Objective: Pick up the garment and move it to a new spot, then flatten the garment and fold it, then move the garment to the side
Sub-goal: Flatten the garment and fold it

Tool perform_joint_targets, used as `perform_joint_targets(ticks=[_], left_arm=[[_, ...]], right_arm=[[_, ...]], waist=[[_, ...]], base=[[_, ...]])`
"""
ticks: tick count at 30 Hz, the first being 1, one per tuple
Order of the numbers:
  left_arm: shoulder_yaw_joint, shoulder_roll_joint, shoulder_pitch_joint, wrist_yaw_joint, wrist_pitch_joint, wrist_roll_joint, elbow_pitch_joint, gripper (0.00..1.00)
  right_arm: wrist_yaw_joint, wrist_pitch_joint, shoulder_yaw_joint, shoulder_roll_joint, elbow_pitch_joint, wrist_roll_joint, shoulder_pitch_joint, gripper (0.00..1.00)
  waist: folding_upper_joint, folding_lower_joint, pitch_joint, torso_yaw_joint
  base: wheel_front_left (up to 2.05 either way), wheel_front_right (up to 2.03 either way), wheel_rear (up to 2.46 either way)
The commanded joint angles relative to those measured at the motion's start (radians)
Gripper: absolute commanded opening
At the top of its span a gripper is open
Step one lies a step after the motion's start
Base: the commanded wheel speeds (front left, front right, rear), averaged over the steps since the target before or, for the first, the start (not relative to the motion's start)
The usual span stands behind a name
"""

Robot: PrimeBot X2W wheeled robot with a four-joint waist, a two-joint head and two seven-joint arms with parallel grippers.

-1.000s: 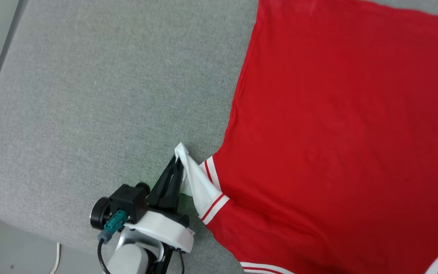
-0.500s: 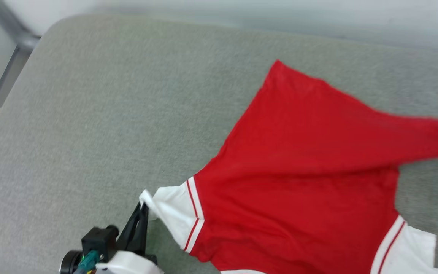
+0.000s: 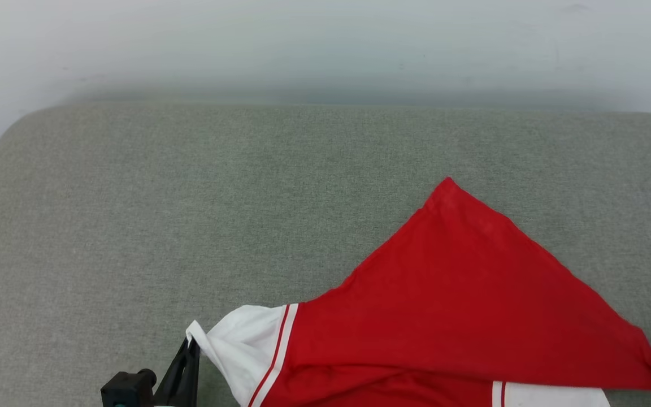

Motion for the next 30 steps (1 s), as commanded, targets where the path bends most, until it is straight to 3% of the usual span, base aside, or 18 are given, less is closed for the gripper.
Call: perform_joint_targets(ticks=[1,11,12,14,25,30], left_arm=[[0.003,0.004,0.015,0.004,0.001,-0.004,0.000,0.00],[-0.003,0.018,0.027,0.001,0.004,-0.013,0.005,0.00],[-0.004,0.018,0.026,0.002,0.004,-0.014,0.005,0.00],[-0.006,0.020,0.026,0.003,0.004,-0.016,0.005,0.00],[-0.017,0.027,0.019,0.009,0.009,-0.014,-0.012,0.00],[-0.038,0.022,0.004,0.009,0.012,-0.001,-0.030,0.00]], right_arm=[[-0.001,0.003,-0.014,0.009,-0.002,0.012,0.054,0.00],[-0.001,0.011,-0.034,0.080,-0.003,0.013,0.290,0.00],[-0.001,0.001,-0.046,0.091,-0.002,0.008,0.297,0.25],[-0.001,-0.017,-0.068,0.110,-0.004,-0.007,0.302,1.00],[-0.001,-0.120,-0.268,0.147,-0.132,-0.066,0.163,1.00],[-0.001,-0.100,-0.301,0.162,-0.203,-0.096,0.052,1.00]], waist=[[-0.0001,0.0002,-0.021,-0.021],[-0.0001,0.0002,-0.040,-0.029],[-0.0001,0.0002,-0.039,-0.029],[-0.0001,0.0002,-0.038,-0.031],[-0.0001,0.0002,-0.045,-0.018],[-0.0001,0.0002,-0.025,0.008]], base=[[0.00,0.00,0.00],[0.00,0.00,0.00],[0.00,0.00,0.00],[0.00,0.00,0.00],[0.00,0.00,0.00],[0.00,0.00,0.00]])
